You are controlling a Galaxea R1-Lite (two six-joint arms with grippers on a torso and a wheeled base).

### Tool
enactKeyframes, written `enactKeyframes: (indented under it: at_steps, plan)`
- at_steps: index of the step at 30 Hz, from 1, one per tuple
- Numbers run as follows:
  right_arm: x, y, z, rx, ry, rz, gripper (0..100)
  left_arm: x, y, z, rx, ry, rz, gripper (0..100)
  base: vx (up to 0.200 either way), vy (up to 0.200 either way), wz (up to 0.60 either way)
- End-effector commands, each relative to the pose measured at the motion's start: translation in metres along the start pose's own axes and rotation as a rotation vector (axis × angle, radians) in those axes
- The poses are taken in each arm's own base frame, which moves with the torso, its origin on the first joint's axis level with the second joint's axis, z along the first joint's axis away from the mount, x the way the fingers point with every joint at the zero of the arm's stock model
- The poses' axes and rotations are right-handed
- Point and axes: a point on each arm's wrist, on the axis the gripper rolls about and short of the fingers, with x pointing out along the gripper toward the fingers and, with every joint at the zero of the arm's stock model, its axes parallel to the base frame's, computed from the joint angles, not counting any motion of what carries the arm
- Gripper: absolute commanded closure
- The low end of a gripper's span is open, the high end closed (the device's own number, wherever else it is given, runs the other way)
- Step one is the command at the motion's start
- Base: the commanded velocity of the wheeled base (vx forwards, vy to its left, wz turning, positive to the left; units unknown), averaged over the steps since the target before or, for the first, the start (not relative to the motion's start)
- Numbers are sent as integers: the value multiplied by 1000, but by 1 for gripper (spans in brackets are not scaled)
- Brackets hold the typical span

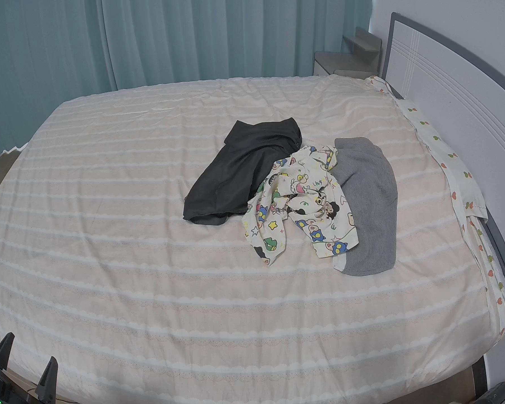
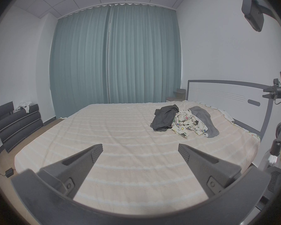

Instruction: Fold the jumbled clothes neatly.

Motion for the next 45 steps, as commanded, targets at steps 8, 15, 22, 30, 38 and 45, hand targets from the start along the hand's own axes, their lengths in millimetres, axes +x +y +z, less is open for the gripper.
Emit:
enactKeyframes:
  at_steps: [8, 15, 22, 30, 38, 45]
  plan:
    - [221, -10, -46, 345, 602, 124, 0, 0, 0, -3, 1, -4, -2, 0, 0, 0, 0]
    - [297, -24, -80, 355, 572, -18, 0, 0, 0, -3, 0, -4, -2, 0, 0, 0, 0]
    - [367, -32, -107, 322, 518, -124, 0, 0, 0, -3, -5, -3, -2, 0, 0, 0, 0]
    - [400, -26, -133, 291, 403, -116, 0, 0, 0, -3, -5, -3, 0, 0, 0, 0, 0]
    - [418, -26, -134, 266, 361, -98, 0, 0, 0, -3, -6, -3, 0, 0, 0, 0, 0]
    - [425, -22, -133, 269, 345, -85, 0, 0, 0, -3, -6, -3, 0, 0, 0, 0, 0]
